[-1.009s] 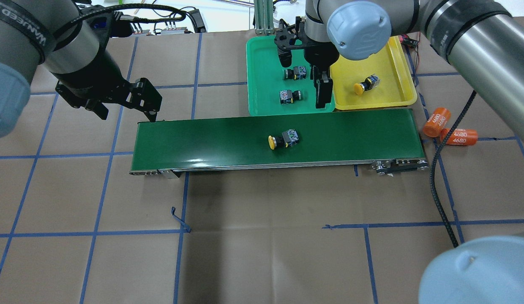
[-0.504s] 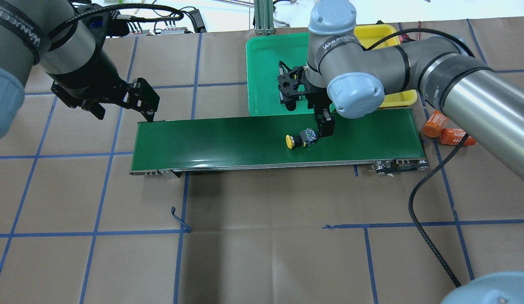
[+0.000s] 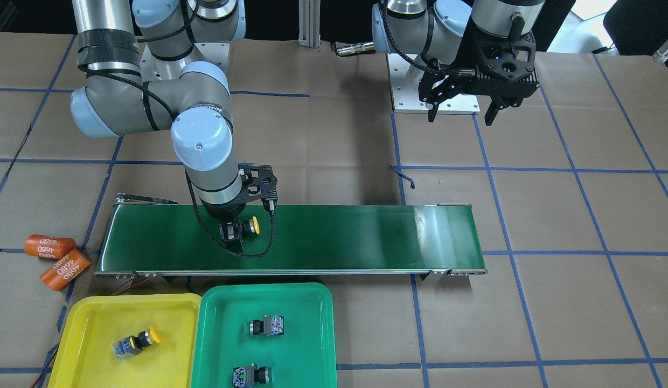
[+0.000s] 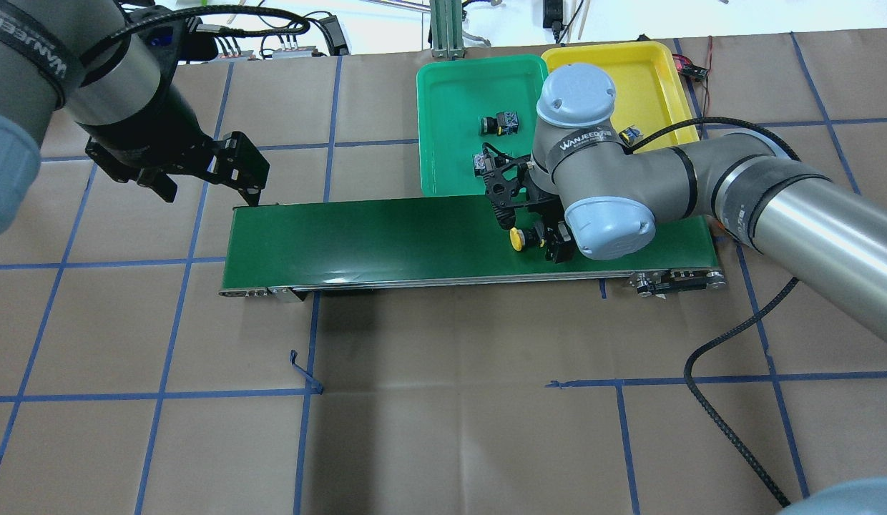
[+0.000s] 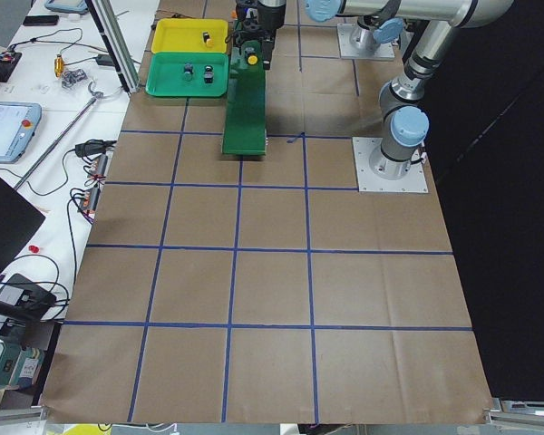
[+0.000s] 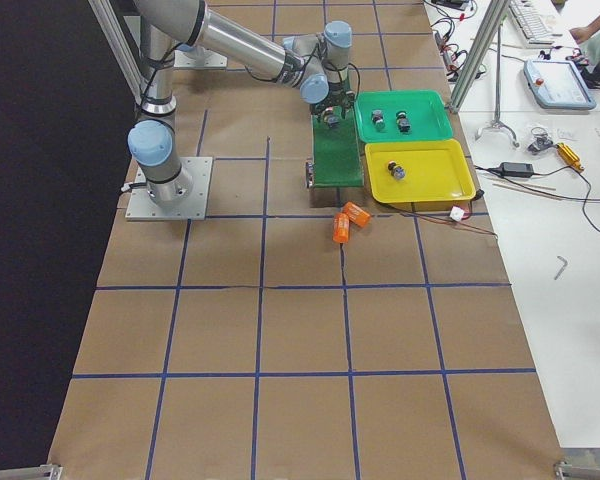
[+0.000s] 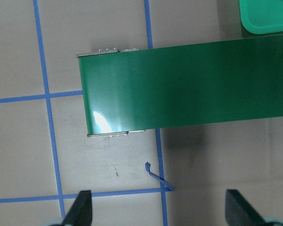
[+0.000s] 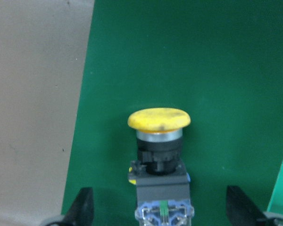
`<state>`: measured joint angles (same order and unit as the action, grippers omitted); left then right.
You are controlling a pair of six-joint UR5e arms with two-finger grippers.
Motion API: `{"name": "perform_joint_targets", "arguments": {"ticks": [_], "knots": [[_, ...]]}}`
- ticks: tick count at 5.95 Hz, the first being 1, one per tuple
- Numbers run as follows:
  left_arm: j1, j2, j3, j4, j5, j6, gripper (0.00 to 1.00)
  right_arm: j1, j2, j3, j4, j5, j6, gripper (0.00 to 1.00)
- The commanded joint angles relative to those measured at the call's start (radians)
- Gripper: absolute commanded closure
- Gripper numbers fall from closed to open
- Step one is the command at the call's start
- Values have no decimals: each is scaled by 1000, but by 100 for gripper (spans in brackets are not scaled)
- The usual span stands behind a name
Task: Sort buttons by color to trays
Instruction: 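Grasp the yellow-cap button with the right gripper and lift it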
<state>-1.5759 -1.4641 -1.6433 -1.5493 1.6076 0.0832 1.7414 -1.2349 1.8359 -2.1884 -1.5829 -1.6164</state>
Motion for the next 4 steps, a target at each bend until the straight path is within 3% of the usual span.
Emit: {"name": "perform_joint_targets", "arguments": {"ticks": [1,2,4], "knots": [[1,1,5,-2,2,0,1,-57,-2,5,1,-18,-8,73],[1,1,5,-3,0,0,1,-77,-6,0,-4,-23,-28,87],[1,-1,7,1,-9,0,1,-120,-35,-59,-10,-22,-49,90]]}}
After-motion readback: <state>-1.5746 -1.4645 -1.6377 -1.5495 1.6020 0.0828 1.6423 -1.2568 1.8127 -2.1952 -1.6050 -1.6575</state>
